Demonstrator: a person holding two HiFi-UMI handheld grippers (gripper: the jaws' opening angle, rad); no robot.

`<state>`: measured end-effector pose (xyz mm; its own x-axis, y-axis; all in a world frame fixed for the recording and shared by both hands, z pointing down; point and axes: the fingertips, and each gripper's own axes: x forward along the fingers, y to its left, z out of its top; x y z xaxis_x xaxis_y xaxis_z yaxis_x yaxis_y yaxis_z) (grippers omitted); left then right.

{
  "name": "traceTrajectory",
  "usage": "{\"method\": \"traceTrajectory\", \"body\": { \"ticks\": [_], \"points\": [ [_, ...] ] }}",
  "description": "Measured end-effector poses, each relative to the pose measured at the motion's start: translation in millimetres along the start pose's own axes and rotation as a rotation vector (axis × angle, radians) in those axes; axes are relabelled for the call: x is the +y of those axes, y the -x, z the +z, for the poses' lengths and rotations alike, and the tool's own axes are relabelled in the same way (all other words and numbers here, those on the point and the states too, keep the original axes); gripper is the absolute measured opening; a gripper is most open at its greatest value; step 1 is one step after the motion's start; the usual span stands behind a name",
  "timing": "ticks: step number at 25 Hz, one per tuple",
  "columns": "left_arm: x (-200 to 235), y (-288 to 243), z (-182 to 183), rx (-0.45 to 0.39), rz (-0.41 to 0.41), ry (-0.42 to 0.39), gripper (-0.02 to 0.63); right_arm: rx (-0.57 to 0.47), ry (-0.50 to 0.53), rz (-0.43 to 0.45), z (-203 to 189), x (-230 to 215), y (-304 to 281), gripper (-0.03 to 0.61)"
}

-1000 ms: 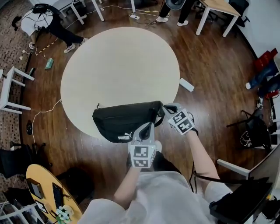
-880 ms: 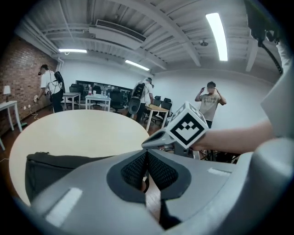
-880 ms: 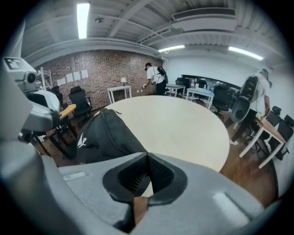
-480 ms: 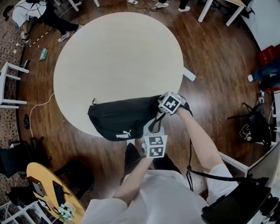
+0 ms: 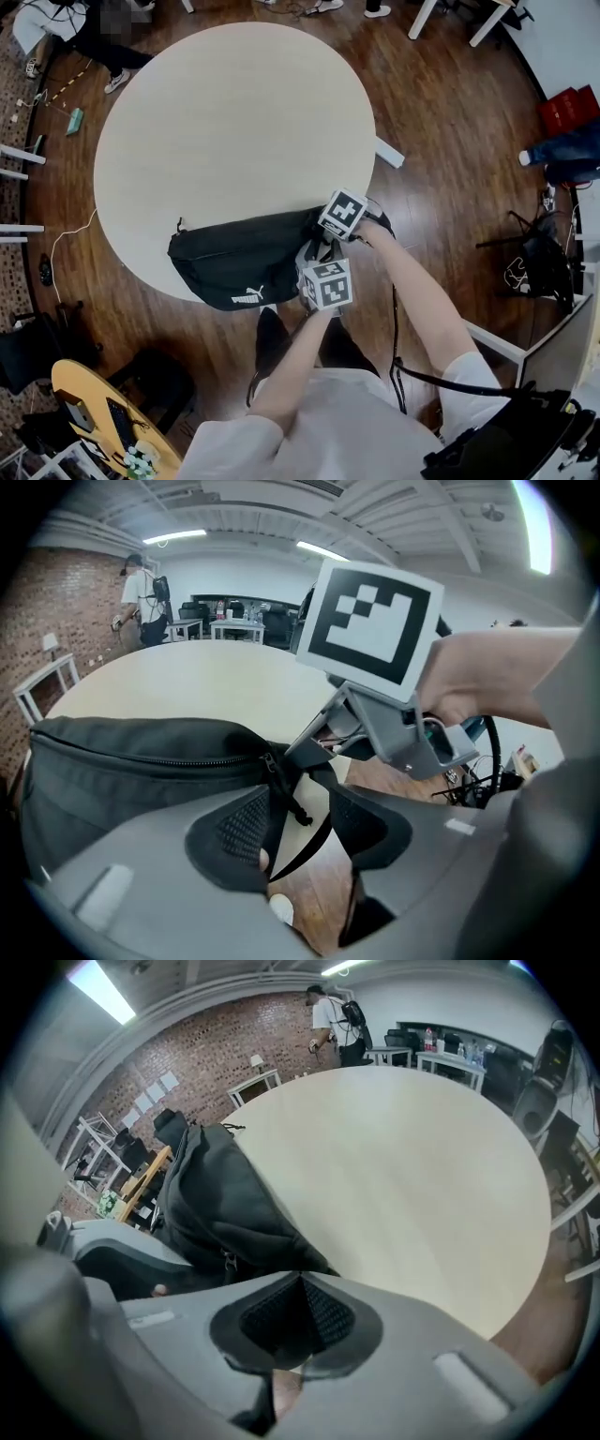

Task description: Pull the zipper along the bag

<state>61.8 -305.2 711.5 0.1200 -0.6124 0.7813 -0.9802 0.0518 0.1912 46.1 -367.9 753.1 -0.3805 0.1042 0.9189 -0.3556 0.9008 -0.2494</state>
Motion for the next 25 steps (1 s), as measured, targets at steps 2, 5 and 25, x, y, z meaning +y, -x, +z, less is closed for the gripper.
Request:
{"method": "traceTrajectory", "body": {
  "ticks": [2, 5, 25],
  "points": [
    [5, -9, -1, 0.016, 0.052, 0.009, 0.222, -0.002, -0.002, 0.001, 0, 0, 0, -0.009],
    [7, -18, -1, 0.024, 0.103, 0.014, 0.204, -0.003, -0.003, 0.006, 0, 0, 1, -0.009],
    [20, 21, 8, 0.012, -0.036, 0.014, 0.023, 0.009, -0.011, -0.020, -2, -1, 0, -0.009]
  ]
}}
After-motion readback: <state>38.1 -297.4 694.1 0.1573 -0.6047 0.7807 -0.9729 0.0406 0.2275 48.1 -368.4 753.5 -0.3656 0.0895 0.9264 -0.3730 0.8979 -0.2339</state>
